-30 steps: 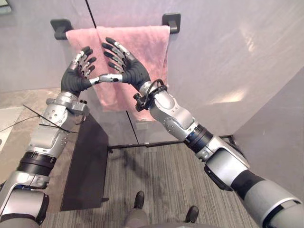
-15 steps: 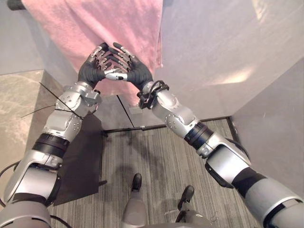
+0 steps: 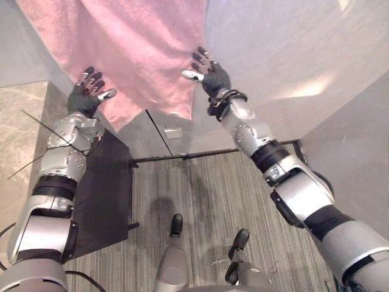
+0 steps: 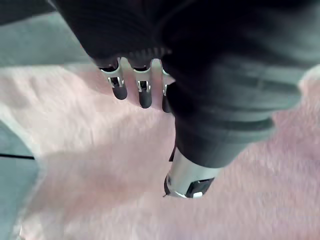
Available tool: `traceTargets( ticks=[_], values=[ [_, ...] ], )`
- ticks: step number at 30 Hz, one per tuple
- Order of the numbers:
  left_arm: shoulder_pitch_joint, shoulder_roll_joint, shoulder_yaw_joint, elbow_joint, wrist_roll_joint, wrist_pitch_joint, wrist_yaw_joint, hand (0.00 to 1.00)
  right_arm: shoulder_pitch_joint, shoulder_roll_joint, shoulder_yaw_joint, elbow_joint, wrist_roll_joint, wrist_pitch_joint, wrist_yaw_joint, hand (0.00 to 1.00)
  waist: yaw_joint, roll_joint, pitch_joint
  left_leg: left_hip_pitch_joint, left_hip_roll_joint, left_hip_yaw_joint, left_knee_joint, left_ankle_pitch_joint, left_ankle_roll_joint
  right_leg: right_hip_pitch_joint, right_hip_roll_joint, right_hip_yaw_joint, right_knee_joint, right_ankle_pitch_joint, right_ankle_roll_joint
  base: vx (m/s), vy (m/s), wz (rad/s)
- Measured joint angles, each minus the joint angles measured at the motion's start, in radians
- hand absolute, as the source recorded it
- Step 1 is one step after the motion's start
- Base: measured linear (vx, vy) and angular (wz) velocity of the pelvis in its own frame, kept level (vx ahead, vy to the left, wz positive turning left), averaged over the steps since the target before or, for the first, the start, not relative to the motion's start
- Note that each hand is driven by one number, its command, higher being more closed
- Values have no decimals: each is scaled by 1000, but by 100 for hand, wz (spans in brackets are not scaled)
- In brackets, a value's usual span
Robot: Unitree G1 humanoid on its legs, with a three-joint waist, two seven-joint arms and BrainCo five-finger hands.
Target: Organize washtable
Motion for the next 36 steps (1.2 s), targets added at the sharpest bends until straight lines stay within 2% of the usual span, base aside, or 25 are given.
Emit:
traceTargets(
  ticks=[5, 7, 9, 11, 13, 15, 16, 17, 20, 21, 23, 24, 25, 27, 28, 29, 30, 31, 33, 34, 35, 36],
  values=[
    [141, 6, 165, 8, -2, -1, 0, 0, 34, -68, -138, -8, -7, 0, -1, 0, -8, 1, 19, 5, -8, 0, -2, 0, 0, 2, -3, 4, 3, 3, 3, 24, 12, 0],
    [252, 6, 267, 7, -3, -1, 4, 0, 149, -147, -221, -79, -15, -3, -2, 0, -8, 1, 19, 8, -18, -2, -2, 0, 0, 4, -12, 5, 4, 1, 5, 70, 34, 1],
    [341, -7, 312, -44, -7, -3, -7, 0, 281, -185, -301, -147, -53, -6, -2, 0, -10, 1, 19, 14, -24, -2, -2, 0, 0, 10, -19, 7, 4, -2, 9, 57, 30, 0],
    [438, -64, 380, -101, -6, -5, -8, 0, 460, -183, -386, -242, -82, -11, -1, 0, -19, 1, 19, 34, -31, -2, -2, 0, 1, 27, -27, 8, 4, -6, 15, 57, 24, -3],
    [539, -141, 462, -155, 7, -7, -4, 0, 643, -162, -477, -348, -107, -17, -1, 0, -40, 4, 17, 50, -36, -2, -2, -4, 4, 41, -33, 9, 4, -12, 22, 39, 17, -4],
    [657, -264, 534, -234, 48, -9, 0, 0, 874, -130, -634, -471, -137, -42, -2, 0, -55, 20, 6, 56, -34, -4, -2, -32, 15, 46, -30, 10, 4, -22, 30, 13, 11, -2],
    [686, -296, 547, -253, 63, -8, 1, 0, 921, -112, -675, -492, -144, -46, -2, 0, -60, 21, 4, 59, -35, -4, -2, -33, 14, 50, -32, 10, 4, -23, 32, 29, 41, -1],
    [744, -363, 564, -293, 83, -8, 7, 0, 1012, -72, -744, -525, -154, -58, -2, 0, -66, 21, -3, 74, -37, -3, -1, -43, 16, 62, -33, 12, 4, -26, 34, 31, 35, -2],
    [874, -524, 580, -365, 120, -8, 18, 0, 1203, 25, -825, -599, -165, -77, -1, 0, -79, 21, -53, 116, -39, 7, -5, -57, 17, 95, -36, 17, 4, -40, 41, 64, 21, -7],
    [930, -606, 587, -396, 134, -8, 19, 0, 1259, 71, -841, -633, -166, -80, -1, 0, -90, 22, -66, 158, -38, 28, -14, -64, 20, 123, -36, 30, 5, -44, 41, 98, 18, -37],
    [998, -716, 558, -420, 146, -7, 19, 0, 1313, 125, -837, -668, -169, -81, 2, 0, -89, 27, -82, 222, -36, 71, -18, -81, 21, 152, -42, 65, 23, -60, 43, 54, 26, -44],
    [1015, -765, 495, -424, 148, -4, 17, 0, 1332, 150, -832, -676, -178, -81, 2, 0, -98, 36, -84, 243, -34, 82, 1, -96, 24, 148, -59, 67, 102, -105, 45, -21, 35, -3],
    [1016, -787, 422, -425, 151, -1, 16, 0, 1339, 167, -817, -676, -187, -81, -2, 0, -105, 34, -85, 249, -39, 73, 31, -113, 28, 124, -79, 69, 213, -162, 47, -46, 36, 18],
    [1016, -795, 348, -426, 151, 1, 15, 0, 1334, 184, -759, -676, -195, -81, -2, 0, -120, 13, -99, 248, -55, 59, 53, -127, 39, 87, -105, 81, 325, -220, 63, -72, 2, 20],
    [1014, -800, 325, -427, 151, 1, 15, 0, 1331, 192, -733, -675, -203, -81, -1, 0, -119, 25, -115, 235, -35, 49, 48, -127, 45, 92, -104, 95, 329, -225, 85, -76, -71, 20],
    [1007, -818, 316, -435, 150, -1, 16, 0, 1323, 203, -718, -676, -205, -81, -2, 0, -123, 38, -112, 225, -27, 36, 56, -124, 49, 50, -115, 138, 510, -303, 40, -41, -119, 59],
    [1016, -824, 294, -451, 147, -5, 15, 0, 1326, 211, -701, -669, -205, -81, -3, 0, -141, 14, -122, 224, -53, -5, 73, -120, 48, 50, -153, 188, 689, -379, 48, 4, -208, 88],
    [1033, -819, 281, -453, 145, -5, 16, 0, 1320, 211, -667, -652, -207, -81, -2, 0, -142, -14, -133, 211, -79, -28, 88, -112, 37, 83, -175, 251, 691, -418, 93, 8, -221, 84],
    [1061, -831, 283, -449, 136, -5, 17, 0, 1281, 191, -587, -611, -221, -80, 1, 0, -125, -35, -152, 168, -86, -40, 108, -104, 24, 119, -165, 247, 580, -483, 138, -58, -261, 25],
    [1069, -842, 279, -448, 136, -4, 17, 0, 1266, 179, -557, -598, -227, -82, 3, 0, -109, -24, -149, 154, -81, -41, 112, -101, 19, 133, -153, 231, 531, -503, 132, -115, -233, 12],
    [1078, -845, 243, -418, 136, 1, 15, 0, 1242, 136, -498, -557, -241, -81, 9, 0, -105, 20, -138, 123, -43, -56, 128, -90, 23, 152, -125, 201, 487, -487, 119, -127, -130, 21],
    [1094, -850, 237, -414, 129, 0, 16, 0, 1234, 107, -425, -512, -247, -75, 14, 0, -97, 44, -134, 110, -29, -60, 136, -72, 25, 147, -112, 187, 491, -488, 114, -123, -111, 33]
  ],
)
